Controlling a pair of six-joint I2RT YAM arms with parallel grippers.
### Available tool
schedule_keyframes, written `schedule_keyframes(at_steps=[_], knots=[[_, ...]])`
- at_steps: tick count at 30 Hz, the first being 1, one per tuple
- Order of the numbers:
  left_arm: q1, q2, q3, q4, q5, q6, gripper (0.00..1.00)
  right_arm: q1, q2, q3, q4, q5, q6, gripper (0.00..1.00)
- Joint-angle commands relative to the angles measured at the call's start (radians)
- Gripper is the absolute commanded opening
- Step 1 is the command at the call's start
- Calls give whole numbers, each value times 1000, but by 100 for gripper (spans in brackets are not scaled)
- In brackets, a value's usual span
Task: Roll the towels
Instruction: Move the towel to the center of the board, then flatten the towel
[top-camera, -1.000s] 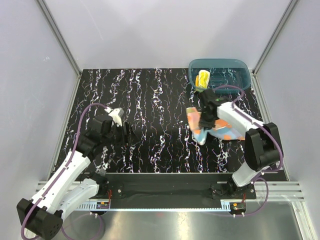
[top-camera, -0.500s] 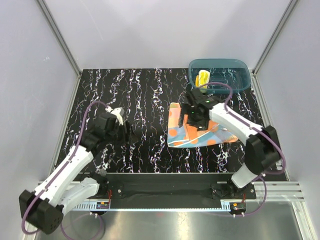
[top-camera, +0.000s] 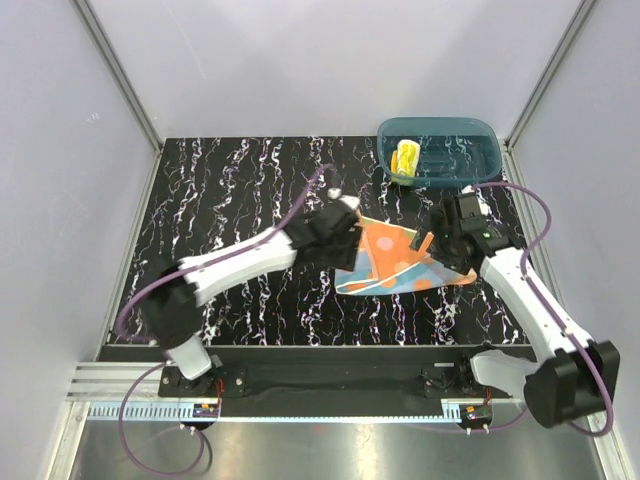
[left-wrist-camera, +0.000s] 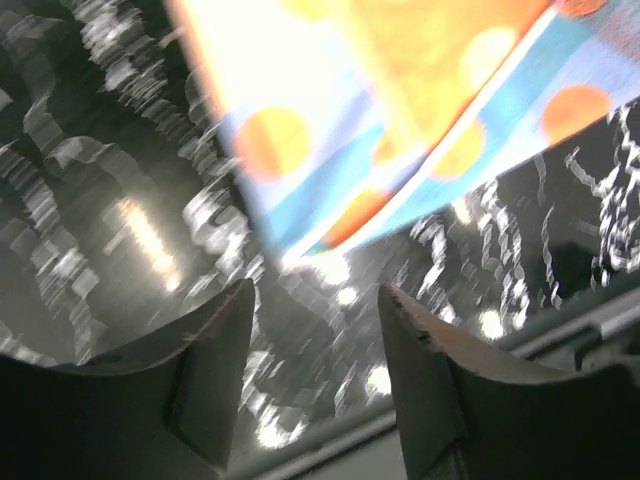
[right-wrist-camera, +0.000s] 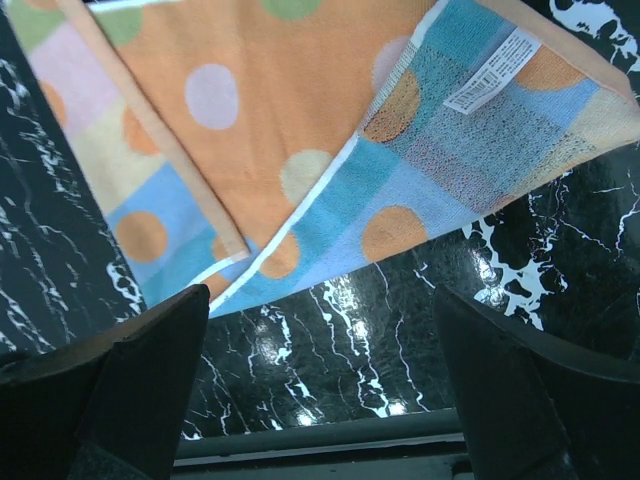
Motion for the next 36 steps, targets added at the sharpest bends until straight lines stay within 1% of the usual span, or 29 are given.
schedule_keyframes(at_steps=[1, 2, 3, 4, 6, 7, 10, 16, 23, 32, 36], knots=[[-77, 198, 194, -6, -99, -6, 56, -3, -83, -13, 5, 54, 44, 100], [-91, 239, 235, -35, -108, -4, 53, -3, -97, -16, -7, 70, 42, 100], [-102, 313, 272, -48, -116, -6, 53, -5, -119, -16, -13, 79, 41, 100], [-125, 344, 344, -57, -131, -4, 53, -5, -127, -17, -18, 82, 36, 100], [-146, 428, 404, -91, -150, -6, 53, -6, -146, -14, -33, 90, 27, 100], [-150, 453, 452, -103, -165, -7, 53, -8, -149, -13, -38, 88, 22, 100], [-159, 520, 512, -137, -170, -12, 53, -8, -160, -16, -53, 74, 12, 100], [-177, 590, 555, -143, -176, -14, 54, -8, -183, -31, -62, 88, 1, 100], [-177, 640, 572, -137, -201, -23, 53, -9, -201, -20, -75, 82, -11, 100], [-177, 685, 606, -137, -236, -23, 47, -8, -198, -34, -75, 55, -24, 100], [-176, 688, 609, -137, -257, -27, 38, -8, -192, -40, -65, 36, -25, 100]])
